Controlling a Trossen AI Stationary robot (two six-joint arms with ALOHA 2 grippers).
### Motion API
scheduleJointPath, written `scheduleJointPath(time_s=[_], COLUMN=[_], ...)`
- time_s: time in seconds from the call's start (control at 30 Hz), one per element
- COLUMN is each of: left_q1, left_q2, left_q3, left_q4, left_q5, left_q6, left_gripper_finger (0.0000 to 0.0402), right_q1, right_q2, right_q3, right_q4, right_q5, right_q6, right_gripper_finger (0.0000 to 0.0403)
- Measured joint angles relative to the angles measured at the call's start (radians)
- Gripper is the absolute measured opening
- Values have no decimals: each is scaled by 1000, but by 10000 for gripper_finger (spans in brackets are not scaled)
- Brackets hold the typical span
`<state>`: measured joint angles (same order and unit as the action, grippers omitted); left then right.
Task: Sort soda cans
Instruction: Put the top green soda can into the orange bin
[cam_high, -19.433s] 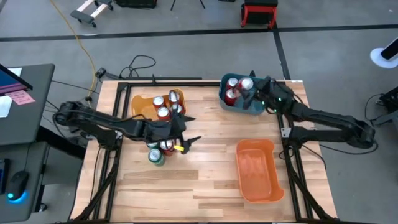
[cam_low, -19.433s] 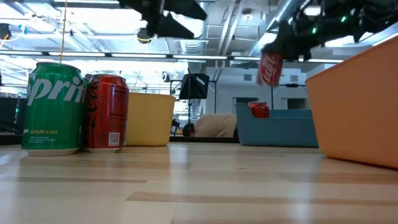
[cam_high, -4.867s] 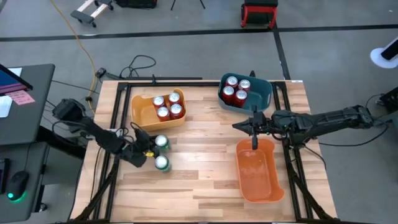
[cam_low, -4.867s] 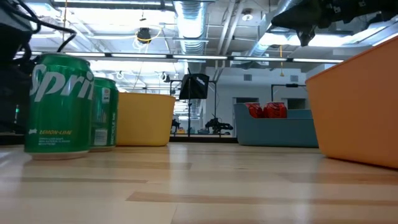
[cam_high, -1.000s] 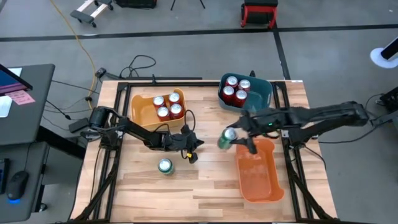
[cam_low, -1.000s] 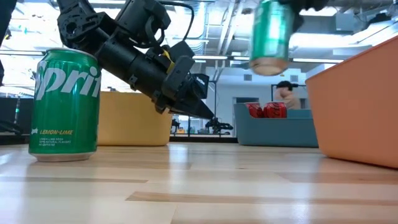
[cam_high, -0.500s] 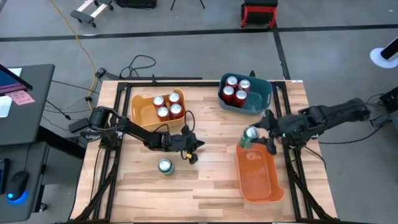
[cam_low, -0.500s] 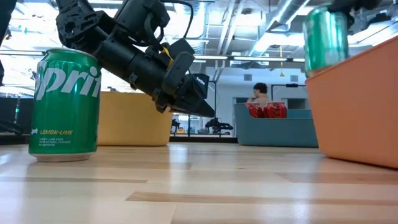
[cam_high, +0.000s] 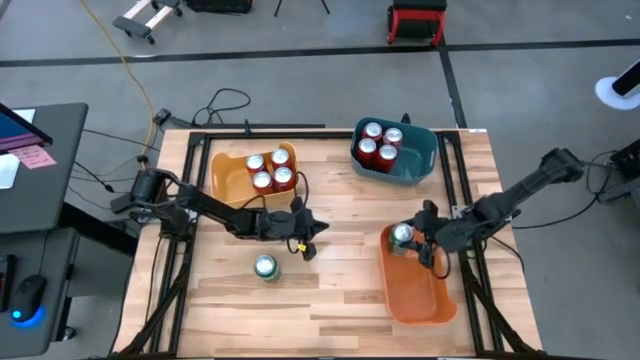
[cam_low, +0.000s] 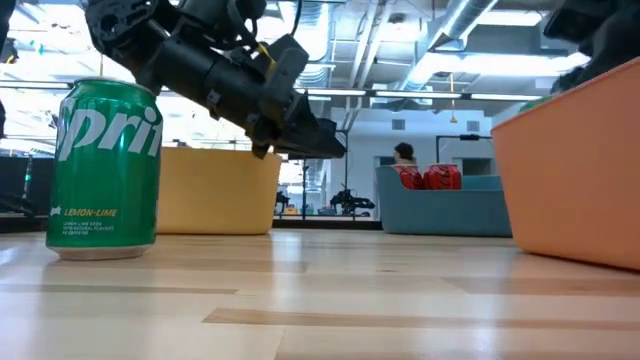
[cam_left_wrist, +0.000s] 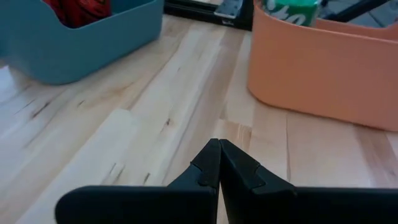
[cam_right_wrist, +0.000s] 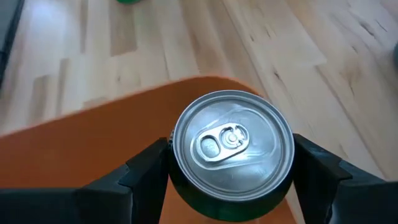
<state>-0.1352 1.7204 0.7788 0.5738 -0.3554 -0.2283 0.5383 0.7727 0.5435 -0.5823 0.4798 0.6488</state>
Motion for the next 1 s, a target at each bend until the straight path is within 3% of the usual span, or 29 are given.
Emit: scheduleJointPath(time_s=[0.2,0.43,0.53,0.63,0.8,1.0], left_q1=[-7,-31,-35,-38,-73,-143], left_q2=[-61,-182,-267,-354,-508,-650], left_q3=[0,-1,0,0,0,0], left_q4=[-120,-264,-355,-438,-541,-631], left_q5=[-49,-86,-55,-10,16,1], left_q6=[-1,0,-4,-42,-74,-59], left_gripper_finger=[0,0,0,6,46,118], right_q1=[-4,-4,-4,-4,-6,-8], right_q2=[32,98,128,152,164,140], right_q3=[-81,-84,-83,-81,-86,-44], right_q4=[114,196,215,221,212,208], right_q5=[20,27,26,27,7,-8], right_q6=[7,-25,-47,-48,-47,-89], right_gripper_finger=[273,273,274,311,387,363])
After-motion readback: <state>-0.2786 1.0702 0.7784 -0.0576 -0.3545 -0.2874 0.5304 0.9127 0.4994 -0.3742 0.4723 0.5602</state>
